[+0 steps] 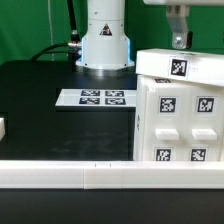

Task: Assemble cabinet

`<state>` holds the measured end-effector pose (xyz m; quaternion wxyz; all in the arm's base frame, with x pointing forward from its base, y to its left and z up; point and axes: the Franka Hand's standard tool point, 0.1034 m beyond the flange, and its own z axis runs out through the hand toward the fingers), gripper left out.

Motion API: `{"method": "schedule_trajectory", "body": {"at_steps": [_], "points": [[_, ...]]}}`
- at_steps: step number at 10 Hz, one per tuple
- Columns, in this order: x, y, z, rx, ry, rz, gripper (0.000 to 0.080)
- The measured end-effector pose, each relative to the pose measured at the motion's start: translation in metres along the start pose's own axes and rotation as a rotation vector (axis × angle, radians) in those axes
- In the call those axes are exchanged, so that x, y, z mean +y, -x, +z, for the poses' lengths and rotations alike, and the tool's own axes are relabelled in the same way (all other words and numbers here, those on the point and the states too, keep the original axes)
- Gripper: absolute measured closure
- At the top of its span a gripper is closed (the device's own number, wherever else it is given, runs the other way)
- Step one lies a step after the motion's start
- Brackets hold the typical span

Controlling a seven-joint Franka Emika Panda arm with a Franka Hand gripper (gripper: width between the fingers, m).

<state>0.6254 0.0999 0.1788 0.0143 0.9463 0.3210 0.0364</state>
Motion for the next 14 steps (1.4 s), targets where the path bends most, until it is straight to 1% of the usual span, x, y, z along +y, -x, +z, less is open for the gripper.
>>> {"method": "schedule_trajectory", "body": {"at_steps": [1, 3, 4, 5, 7, 8, 9, 10, 11, 14], "points": [[-0.003, 0.005, 0.006, -0.009, -0.005, 0.007, 0.0002], [-0.005, 0.009, 0.012, -0.018, -0.008, 0.021, 0.0002], [-0.008, 0.007, 0.016, -0.011, -0.003, 0.022, 0.0002], [-0.008, 0.005, 0.017, -0.008, 0.0, 0.021, 0.0002], [-0.009, 0.001, 0.02, 0.0, 0.019, 0.006, 0.0002], [-0.009, 0.001, 0.02, -0.001, 0.019, 0.007, 0.0002], [-0.007, 0.003, 0.021, -0.002, 0.019, 0.011, 0.0157], [-0.003, 0.005, 0.021, -0.001, 0.021, 0.013, 0.0157], [0.0, 0.006, 0.021, 0.001, 0.023, 0.018, 0.0239], [0.001, 0.007, 0.021, 0.001, 0.023, 0.068, 0.0239]]}}
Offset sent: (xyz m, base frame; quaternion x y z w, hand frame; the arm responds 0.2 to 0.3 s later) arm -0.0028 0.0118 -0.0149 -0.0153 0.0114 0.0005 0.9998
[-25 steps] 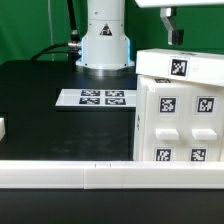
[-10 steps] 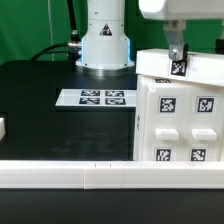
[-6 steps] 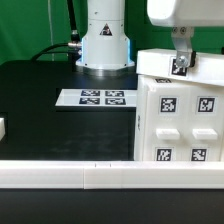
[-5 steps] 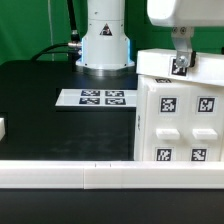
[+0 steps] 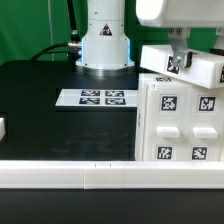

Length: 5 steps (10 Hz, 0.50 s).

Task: Assemble cabinet

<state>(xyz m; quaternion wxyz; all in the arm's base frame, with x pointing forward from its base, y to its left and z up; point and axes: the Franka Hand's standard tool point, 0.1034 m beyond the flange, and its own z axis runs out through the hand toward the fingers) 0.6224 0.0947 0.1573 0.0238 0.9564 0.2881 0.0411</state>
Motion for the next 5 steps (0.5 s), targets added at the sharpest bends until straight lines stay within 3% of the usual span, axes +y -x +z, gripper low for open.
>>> {"method": "schedule_trajectory", "body": {"at_steps": [5], "points": [[0.0024, 0.0005, -0.0001, 0.003, 0.001, 0.382, 0.0238]]}}
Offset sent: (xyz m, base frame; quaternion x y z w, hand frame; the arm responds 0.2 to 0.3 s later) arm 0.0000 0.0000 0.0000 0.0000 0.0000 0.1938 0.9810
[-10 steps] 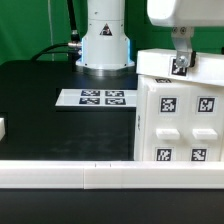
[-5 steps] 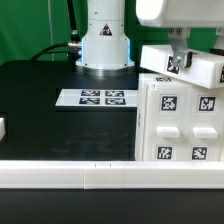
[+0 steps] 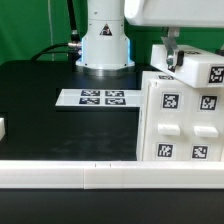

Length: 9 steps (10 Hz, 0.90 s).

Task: Assemble cabinet

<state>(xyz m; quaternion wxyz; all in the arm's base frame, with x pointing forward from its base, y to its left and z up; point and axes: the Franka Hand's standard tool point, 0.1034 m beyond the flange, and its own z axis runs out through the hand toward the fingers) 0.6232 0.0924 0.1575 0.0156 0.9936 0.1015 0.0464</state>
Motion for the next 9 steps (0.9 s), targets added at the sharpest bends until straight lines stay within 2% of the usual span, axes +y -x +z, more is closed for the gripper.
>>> {"method": "schedule_trajectory", "body": {"at_steps": [3, 9], "points": [[0.008, -0.004, 0.001, 0.051, 0.006, 0.31, 0.0238], [0.015, -0.005, 0.0, 0.06, -0.008, 0.9, 0.0236]]}}
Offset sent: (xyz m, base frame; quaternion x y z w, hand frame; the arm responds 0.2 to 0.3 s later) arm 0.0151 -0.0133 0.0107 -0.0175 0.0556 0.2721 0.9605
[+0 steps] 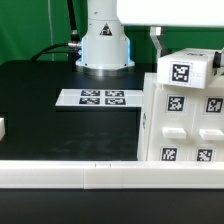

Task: Assemble cabinet

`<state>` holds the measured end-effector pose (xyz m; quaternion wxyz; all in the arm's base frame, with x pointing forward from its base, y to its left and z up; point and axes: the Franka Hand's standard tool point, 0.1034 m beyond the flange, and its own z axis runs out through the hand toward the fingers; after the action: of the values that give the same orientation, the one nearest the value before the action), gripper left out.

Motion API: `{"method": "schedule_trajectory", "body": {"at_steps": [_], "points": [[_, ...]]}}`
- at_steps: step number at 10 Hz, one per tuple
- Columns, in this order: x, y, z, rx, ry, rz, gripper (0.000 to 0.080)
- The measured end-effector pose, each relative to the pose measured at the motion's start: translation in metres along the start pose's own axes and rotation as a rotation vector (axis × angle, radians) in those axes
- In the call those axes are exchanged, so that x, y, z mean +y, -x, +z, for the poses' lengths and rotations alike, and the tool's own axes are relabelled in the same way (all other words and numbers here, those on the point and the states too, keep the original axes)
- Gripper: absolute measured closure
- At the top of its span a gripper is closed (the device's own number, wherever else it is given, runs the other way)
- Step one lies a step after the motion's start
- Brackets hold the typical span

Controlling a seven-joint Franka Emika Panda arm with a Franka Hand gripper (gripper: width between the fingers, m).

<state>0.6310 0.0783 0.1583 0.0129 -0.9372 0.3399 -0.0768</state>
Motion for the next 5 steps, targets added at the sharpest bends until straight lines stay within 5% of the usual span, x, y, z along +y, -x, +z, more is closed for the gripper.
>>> {"method": "schedule_trajectory", "body": {"at_steps": [5], "points": [[0.0086, -0.0045, 0.0014, -0.001, -0.006, 0.526, 0.0236]]}}
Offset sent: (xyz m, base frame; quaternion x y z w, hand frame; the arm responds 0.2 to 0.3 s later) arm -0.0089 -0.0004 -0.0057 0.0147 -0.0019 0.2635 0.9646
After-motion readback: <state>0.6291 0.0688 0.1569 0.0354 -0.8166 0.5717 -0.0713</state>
